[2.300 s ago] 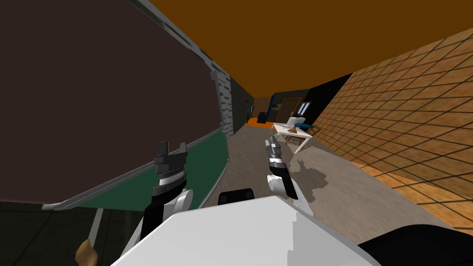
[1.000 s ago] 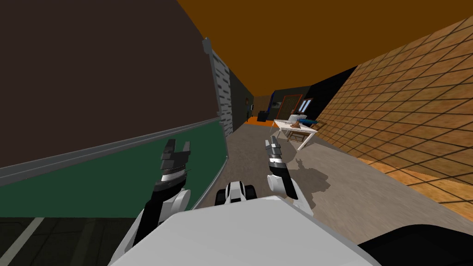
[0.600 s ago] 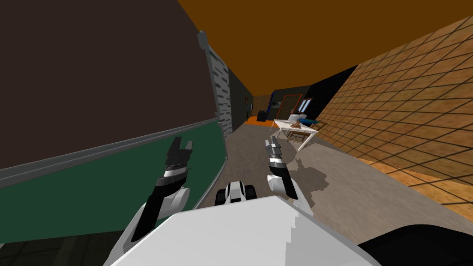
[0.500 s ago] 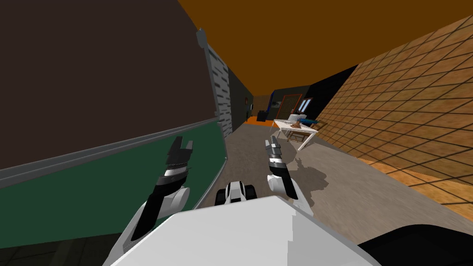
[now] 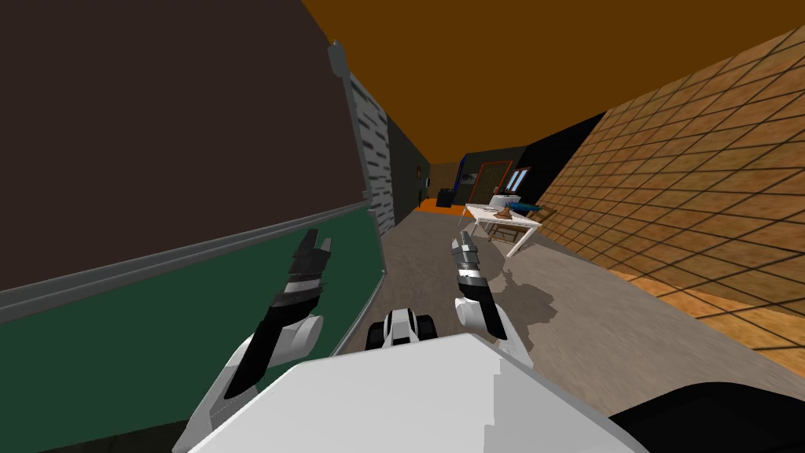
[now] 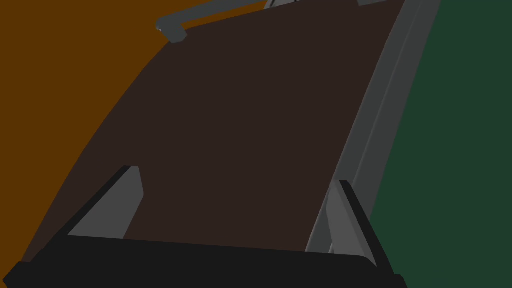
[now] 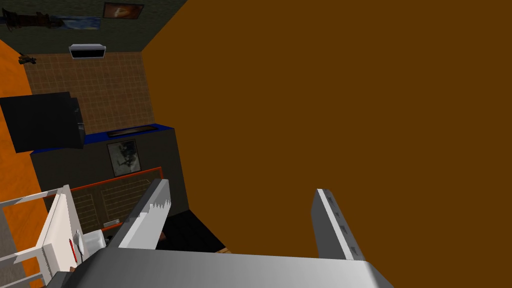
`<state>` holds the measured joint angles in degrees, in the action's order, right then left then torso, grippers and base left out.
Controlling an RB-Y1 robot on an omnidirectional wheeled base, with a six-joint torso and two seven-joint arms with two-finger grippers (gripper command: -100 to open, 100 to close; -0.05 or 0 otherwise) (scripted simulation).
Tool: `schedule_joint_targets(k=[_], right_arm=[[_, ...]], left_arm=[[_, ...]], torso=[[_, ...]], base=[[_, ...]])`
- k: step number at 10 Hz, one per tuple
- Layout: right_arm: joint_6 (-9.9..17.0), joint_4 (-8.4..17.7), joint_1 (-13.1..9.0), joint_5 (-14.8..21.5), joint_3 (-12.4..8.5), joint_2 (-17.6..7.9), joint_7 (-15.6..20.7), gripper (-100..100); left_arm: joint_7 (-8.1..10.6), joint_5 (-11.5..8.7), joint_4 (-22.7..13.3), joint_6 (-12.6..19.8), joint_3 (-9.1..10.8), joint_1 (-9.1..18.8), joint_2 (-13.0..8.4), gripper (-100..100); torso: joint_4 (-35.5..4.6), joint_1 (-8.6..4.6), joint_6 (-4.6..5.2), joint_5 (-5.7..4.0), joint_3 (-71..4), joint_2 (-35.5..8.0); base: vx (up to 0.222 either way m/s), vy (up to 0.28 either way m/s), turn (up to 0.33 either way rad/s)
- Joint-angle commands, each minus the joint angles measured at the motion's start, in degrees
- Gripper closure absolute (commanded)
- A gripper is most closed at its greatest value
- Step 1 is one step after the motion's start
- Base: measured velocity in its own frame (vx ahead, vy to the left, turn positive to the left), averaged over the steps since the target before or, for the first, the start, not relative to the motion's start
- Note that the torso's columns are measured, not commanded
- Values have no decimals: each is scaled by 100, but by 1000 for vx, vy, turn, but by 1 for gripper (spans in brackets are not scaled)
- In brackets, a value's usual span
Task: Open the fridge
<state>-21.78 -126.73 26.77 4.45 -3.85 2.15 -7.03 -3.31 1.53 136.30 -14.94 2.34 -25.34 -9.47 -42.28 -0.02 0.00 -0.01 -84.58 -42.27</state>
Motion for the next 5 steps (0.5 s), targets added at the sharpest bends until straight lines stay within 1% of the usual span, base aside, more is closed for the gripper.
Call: schedule_joint_targets(k=[1,2,3,4,5], right_arm=[[0,0,0,0,0,0,0,0],[0,0,0,0,0,0,0,0],[0,0,0,0,0,0,0,0],[0,0,0,0,0,0,0,0],[0,0,0,0,0,0,0,0]], left_arm=[[-48,49,53,412,0,90,-21,-100],[-81,85,94,602,-1,158,-30,-100],[-81,85,94,683,-1,158,-30,-100],[-114,121,132,892,-2,227,-37,-100],[-114,121,132,960,-2,227,-37,-100]], torso=[[2,2,0,0,-5,10],[1,2,-1,1,0,-1],[-2,0,0,0,4,-6],[-2,2,-1,0,5,-9],[-1,4,0,1,2,-2]], base=[[71,-17,-8],[60,-27,-9],[54,-21,-12],[67,-19,-18],[54,-15,-11]])
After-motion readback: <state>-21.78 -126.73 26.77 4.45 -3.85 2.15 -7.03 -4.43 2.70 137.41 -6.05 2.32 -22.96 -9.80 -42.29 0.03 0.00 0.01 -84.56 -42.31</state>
